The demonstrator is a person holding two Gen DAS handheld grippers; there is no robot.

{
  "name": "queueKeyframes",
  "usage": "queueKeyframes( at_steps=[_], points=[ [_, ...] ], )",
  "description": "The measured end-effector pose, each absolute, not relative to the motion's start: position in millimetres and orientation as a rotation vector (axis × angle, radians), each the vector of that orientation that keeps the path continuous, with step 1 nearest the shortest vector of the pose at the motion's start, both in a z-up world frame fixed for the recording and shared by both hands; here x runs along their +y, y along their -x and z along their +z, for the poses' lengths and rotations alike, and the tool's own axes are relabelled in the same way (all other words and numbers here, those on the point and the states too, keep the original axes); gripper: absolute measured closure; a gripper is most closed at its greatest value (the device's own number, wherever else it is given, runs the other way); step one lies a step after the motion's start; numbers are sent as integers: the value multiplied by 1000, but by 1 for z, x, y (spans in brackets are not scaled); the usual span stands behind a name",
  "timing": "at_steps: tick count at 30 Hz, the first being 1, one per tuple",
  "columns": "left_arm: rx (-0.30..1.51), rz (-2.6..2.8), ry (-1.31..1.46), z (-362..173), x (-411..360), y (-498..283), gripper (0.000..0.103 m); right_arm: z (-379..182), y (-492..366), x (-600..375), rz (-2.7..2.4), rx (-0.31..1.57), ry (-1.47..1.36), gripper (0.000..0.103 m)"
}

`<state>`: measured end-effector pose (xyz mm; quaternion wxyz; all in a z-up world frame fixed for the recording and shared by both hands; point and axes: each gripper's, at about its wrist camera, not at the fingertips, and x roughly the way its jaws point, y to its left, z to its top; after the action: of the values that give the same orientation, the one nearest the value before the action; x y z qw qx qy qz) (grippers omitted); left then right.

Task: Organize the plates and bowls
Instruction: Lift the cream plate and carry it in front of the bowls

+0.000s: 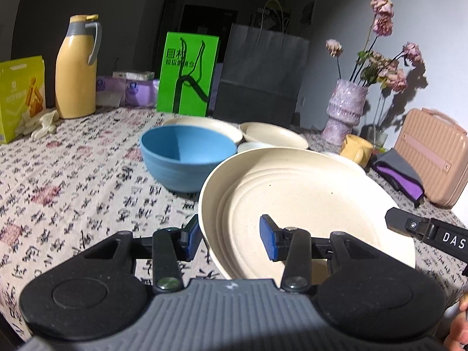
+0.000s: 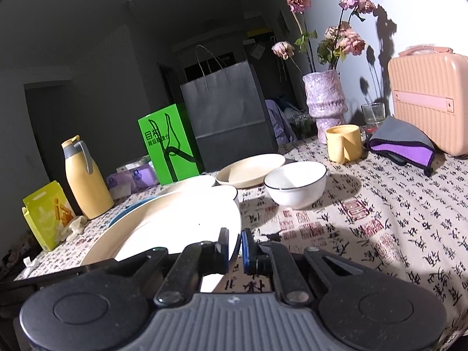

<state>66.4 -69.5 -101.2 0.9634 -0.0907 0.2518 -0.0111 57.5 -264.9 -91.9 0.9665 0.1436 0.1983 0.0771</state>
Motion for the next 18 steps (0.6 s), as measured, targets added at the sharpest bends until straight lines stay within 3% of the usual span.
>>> queueKeyframes(
  at_steps=[18],
  points=[
    [599,14,165,-143,-69,-83,61,-136,-74,-258,142,486,-299,95]
  ],
)
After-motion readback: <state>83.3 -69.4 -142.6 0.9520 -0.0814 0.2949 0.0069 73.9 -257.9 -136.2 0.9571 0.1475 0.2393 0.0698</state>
